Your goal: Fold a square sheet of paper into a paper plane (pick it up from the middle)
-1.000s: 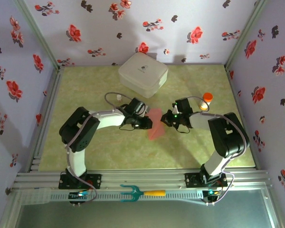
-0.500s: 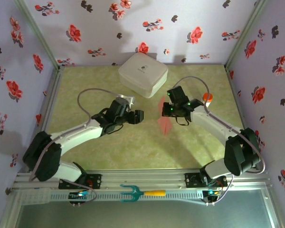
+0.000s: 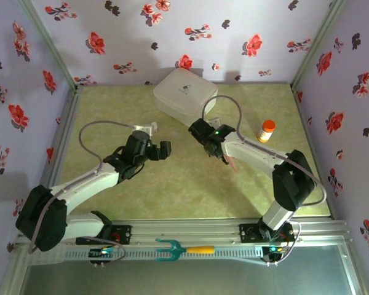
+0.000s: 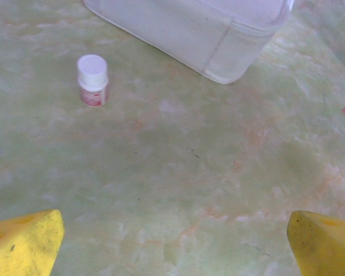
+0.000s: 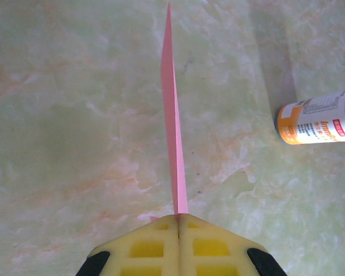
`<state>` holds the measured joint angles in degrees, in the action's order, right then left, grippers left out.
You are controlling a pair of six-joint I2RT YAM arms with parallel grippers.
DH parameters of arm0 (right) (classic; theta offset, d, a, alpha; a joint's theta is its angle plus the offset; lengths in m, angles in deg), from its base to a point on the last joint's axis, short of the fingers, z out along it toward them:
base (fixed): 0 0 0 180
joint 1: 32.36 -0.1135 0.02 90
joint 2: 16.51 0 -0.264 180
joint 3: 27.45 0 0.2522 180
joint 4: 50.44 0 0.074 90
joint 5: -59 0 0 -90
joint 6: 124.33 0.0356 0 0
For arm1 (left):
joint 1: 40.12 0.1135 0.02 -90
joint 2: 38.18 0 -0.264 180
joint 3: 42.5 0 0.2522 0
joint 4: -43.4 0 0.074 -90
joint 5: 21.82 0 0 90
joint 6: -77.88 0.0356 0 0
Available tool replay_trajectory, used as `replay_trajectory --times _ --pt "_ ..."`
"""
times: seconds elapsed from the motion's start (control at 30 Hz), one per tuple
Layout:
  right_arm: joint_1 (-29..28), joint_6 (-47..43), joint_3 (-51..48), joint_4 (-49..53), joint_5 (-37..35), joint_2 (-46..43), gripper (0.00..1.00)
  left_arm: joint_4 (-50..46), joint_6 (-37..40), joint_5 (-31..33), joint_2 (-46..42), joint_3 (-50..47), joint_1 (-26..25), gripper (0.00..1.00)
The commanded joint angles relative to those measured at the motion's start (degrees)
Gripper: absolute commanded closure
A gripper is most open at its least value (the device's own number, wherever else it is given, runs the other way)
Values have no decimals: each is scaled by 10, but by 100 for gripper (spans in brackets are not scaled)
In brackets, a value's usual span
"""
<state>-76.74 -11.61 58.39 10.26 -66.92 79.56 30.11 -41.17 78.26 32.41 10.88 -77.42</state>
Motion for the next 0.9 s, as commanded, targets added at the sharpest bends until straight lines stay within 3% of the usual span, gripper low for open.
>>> replay_trajectory --times 0.0,0.33,0.57,0.7,0.73,0.8,0.87 --pt "-24 27 29 25 -28 44 97 11 -30 11 -35 -26 22 0" --pt "-83 50 119 19 22 166 94 20 -66 -5 -113 -85 68 0" --pt "-78 57 120 -43 158 169 89 25 -71 -15 -124 -90 72 0" --pt "-53 58 107 -72 290 155 86 -25 -30 -20 -120 -59 80 0" --pt "-41 63 96 -88 328 141 83 -37 -22 -25 -120 -51 85 0" --pt "-21 77 50 -142 386 101 62 -50 -17 -42 -116 -41 96 0" --pt "6 95 1 -196 448 55 52 -50 -14 -82 -107 -33 109 0"
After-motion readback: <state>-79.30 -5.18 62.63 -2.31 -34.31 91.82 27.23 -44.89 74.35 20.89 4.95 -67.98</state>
